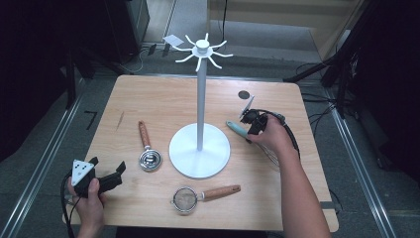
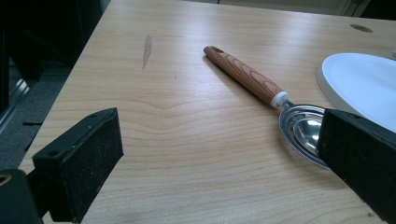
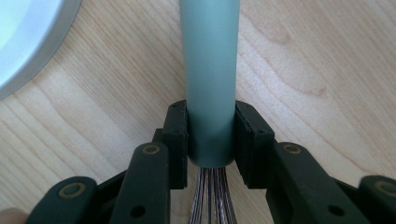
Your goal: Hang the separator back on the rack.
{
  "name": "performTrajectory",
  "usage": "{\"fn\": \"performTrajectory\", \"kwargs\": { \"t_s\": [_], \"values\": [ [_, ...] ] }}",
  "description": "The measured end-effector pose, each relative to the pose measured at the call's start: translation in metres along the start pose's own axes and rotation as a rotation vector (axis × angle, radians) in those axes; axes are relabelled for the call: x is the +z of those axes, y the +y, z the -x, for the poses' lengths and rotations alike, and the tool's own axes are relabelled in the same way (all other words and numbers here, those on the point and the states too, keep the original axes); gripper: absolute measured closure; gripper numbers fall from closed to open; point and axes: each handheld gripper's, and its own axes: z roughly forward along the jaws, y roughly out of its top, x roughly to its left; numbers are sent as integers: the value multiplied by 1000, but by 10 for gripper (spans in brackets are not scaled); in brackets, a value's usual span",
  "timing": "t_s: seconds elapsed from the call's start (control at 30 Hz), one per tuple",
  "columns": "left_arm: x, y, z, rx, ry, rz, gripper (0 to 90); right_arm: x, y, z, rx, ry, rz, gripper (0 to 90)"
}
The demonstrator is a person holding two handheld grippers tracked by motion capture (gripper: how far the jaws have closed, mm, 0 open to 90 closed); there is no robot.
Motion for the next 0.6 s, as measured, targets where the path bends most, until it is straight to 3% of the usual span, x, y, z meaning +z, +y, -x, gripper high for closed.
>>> {"fn": "performTrajectory", "kwargs": {
  "t_s": [0.1,0.27,0.43,0.5,0.53,0.6],
  "values": [
    [-1,0,-3,-16,-3,0,5,0,2,-2,0,-7,-22,709],
    [-1,0,-3,-14,-5,0,5,-1,0,-5,8,-18,-12,711],
    [0,0,-1,-9,-2,1,5,-6,-10,-14,29,-19,40,711],
    [0,0,-1,-8,0,-1,5,-11,-15,-15,41,-43,68,711],
    [0,0,-2,-9,-1,-1,5,-17,-22,-14,60,-49,111,711],
    [0,0,-3,-20,3,-2,5,-20,-25,-14,80,-47,139,711]
  ]
}}
